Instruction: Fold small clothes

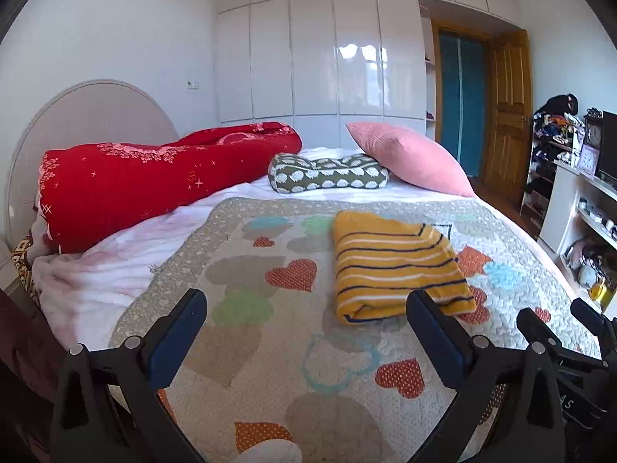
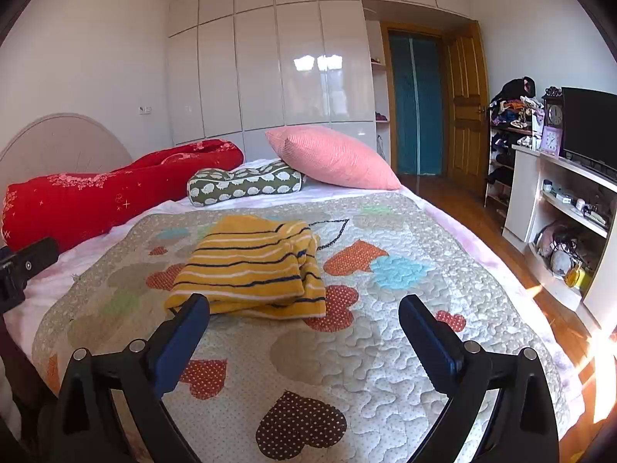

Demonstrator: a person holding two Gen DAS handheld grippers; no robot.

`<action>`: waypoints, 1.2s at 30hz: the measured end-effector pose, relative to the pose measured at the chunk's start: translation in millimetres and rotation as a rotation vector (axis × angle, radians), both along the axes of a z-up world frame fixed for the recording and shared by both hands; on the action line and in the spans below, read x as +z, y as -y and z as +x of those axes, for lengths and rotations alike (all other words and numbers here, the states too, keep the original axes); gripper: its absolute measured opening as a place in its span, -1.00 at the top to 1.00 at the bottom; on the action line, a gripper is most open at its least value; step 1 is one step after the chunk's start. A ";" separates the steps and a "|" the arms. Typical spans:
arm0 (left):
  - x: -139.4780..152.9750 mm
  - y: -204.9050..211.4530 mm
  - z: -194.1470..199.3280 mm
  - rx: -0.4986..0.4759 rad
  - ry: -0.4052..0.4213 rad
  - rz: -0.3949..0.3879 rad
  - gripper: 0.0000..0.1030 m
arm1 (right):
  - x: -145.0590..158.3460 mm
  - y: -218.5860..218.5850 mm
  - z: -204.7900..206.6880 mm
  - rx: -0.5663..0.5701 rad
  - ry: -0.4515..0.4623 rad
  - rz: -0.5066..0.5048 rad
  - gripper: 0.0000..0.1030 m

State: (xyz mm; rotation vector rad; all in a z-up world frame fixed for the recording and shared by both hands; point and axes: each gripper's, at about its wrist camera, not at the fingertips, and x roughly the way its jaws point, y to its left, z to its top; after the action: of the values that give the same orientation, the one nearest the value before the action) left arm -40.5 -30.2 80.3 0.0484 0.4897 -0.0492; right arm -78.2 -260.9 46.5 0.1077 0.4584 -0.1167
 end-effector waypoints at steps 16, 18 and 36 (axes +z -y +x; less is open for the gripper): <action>-30.4 16.0 9.5 -0.073 -0.120 0.019 -1.00 | -29.5 -2.7 13.8 -0.016 -0.120 -0.011 -0.95; -30.8 15.4 10.1 -0.075 -0.124 0.016 -1.00 | -30.9 -3.9 14.3 -0.016 -0.124 -0.013 -0.95; -52.1 8.8 22.9 -0.062 -0.212 -0.021 -1.00 | -47.9 -19.2 24.4 -0.050 -0.196 -0.110 -0.95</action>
State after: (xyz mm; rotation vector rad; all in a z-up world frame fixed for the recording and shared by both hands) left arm -17.5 -38.9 28.2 0.0380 0.6997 -0.1211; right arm -53.8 -241.7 -1.4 -0.0008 0.6438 -0.2026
